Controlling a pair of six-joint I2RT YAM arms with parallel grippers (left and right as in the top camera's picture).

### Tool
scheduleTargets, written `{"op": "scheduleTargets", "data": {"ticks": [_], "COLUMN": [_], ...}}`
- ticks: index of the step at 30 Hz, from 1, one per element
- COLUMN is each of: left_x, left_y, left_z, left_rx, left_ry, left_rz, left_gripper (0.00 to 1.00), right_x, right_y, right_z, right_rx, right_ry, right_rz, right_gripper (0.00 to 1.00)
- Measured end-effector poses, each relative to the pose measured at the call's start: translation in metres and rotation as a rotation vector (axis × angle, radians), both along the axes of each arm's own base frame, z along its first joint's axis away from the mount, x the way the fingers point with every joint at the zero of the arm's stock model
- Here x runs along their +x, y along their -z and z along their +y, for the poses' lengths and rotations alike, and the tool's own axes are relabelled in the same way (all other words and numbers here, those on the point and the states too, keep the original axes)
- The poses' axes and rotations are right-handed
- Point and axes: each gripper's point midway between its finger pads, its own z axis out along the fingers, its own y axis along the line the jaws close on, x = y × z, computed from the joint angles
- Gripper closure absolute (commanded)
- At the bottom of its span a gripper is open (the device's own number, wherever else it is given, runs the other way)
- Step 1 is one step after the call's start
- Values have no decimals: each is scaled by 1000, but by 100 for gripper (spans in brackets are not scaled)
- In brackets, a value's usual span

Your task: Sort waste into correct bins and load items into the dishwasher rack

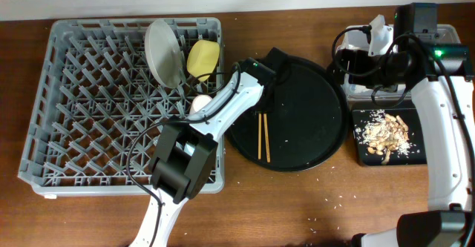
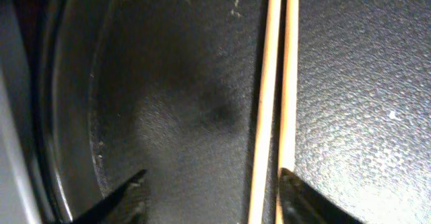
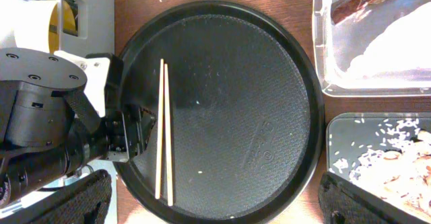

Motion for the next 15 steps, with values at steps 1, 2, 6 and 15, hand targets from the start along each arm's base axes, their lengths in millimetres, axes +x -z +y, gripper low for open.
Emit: {"op": "scheduleTargets", "data": {"ticks": [1, 2, 6, 15], "left_x": [-1, -3, -20, -47], "left_y": [0, 1, 3, 8], "left_z": [-2, -3, -9, -4], "left_rx": [-9, -17, -58, -56], "left_ry": [2, 3, 24, 44], "left_rz": [8, 18, 103, 228], "left_gripper": [44, 44, 44, 51], "right_x": [0, 0, 0, 0], "right_y": [0, 0, 0, 0], "right_z": [0, 0, 0, 0], "right_rx": [0, 0, 0, 0], "right_ry": [1, 0, 1, 0], "right_rz": [0, 0, 0, 0], "right_gripper": [1, 2, 1, 1]}}
